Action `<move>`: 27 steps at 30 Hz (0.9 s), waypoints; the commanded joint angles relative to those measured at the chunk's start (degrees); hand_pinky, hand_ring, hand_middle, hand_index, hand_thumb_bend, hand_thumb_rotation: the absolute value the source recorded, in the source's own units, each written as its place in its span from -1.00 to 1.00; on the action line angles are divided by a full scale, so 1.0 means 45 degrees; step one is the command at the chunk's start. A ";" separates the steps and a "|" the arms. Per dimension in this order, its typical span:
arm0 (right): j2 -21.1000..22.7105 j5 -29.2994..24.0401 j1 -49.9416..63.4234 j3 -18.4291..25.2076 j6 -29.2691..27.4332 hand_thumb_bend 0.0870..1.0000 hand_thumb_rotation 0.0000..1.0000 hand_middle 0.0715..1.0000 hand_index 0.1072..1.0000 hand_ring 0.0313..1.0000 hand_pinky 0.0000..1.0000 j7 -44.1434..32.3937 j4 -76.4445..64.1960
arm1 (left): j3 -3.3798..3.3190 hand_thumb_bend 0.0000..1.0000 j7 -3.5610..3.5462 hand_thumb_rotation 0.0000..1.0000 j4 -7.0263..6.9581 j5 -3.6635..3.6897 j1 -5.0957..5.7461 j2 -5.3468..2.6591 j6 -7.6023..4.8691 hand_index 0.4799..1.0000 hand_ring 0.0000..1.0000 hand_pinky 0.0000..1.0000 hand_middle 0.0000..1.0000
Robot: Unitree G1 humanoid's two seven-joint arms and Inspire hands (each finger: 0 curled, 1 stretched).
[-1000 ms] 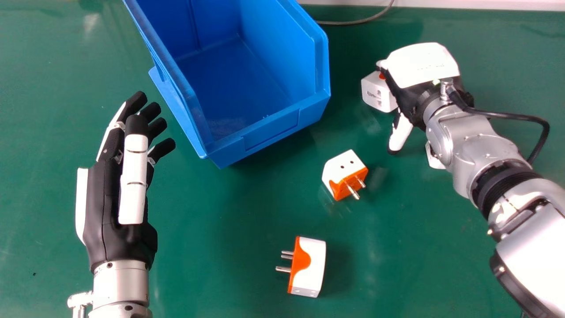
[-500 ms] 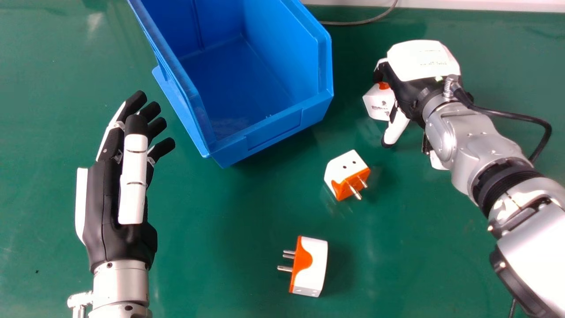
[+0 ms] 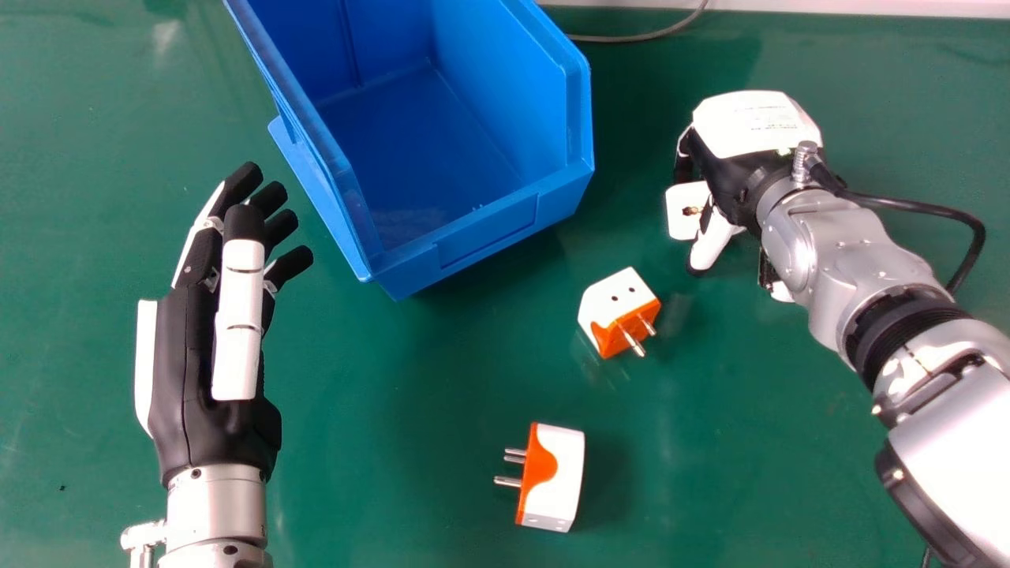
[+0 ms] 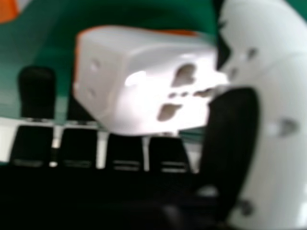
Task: Pick all objects and put in blue box
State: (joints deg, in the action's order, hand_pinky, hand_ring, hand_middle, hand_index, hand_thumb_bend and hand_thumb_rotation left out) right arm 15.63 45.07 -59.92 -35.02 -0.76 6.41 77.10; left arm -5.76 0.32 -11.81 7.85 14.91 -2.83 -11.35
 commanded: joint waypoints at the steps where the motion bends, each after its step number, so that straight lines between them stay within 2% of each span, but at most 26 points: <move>1: 0.0044 -0.0020 -0.0220 0.0012 0.0001 0.10 -0.93 -0.03 0.05 -0.23 -0.37 -0.0021 -0.0007 | 0.0081 0.29 0.0013 0.61 -0.0188 -0.0063 -0.0027 -0.0081 -0.0171 0.42 0.69 0.58 0.71; 6: 0.0033 -0.0002 -0.0264 -0.0026 0.0012 0.05 -0.96 -0.10 0.00 -0.30 -0.43 -0.0070 -0.0010 | 0.0084 0.29 -0.0011 0.61 -0.0119 -0.0129 -0.0058 -0.0034 -0.0265 0.42 0.69 0.58 0.71; 9: 0.0043 0.0060 -0.0292 -0.0097 -0.0027 0.05 -0.96 -0.10 0.00 -0.30 -0.43 -0.0070 -0.0007 | 0.0078 0.29 -0.0006 0.61 -0.0132 -0.0071 -0.0088 -0.0044 -0.0149 0.42 0.69 0.58 0.71; 16: 0.0052 -0.0042 -0.0346 -0.0038 -0.0070 0.01 -0.97 -0.15 -0.03 -0.35 -0.48 -0.0065 -0.0019 | 0.0023 0.28 -0.0012 0.61 0.0009 0.0003 -0.0239 -0.0027 -0.0081 0.42 0.69 0.59 0.71; 22: 0.0103 0.0044 -0.0402 -0.0121 -0.0084 0.00 -0.98 -0.17 -0.05 -0.37 -0.49 -0.0081 -0.0012 | -0.0038 0.28 0.0000 0.61 0.0283 0.0018 -0.0484 -0.0012 -0.0091 0.43 0.69 0.59 0.72; 27: 0.0172 -0.0073 -0.0532 -0.0009 -0.0141 -0.02 -0.98 -0.15 -0.05 -0.34 -0.48 -0.0342 0.0018 | -0.0095 0.28 0.0012 0.61 0.0642 0.0037 -0.0856 0.0028 0.0020 0.43 0.70 0.59 0.72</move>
State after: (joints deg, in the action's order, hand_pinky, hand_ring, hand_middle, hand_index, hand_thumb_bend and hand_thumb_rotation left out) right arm 15.68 45.12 -60.24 -35.52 -1.21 5.65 77.08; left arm -6.03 0.33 -9.02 7.93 11.93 -2.68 -10.95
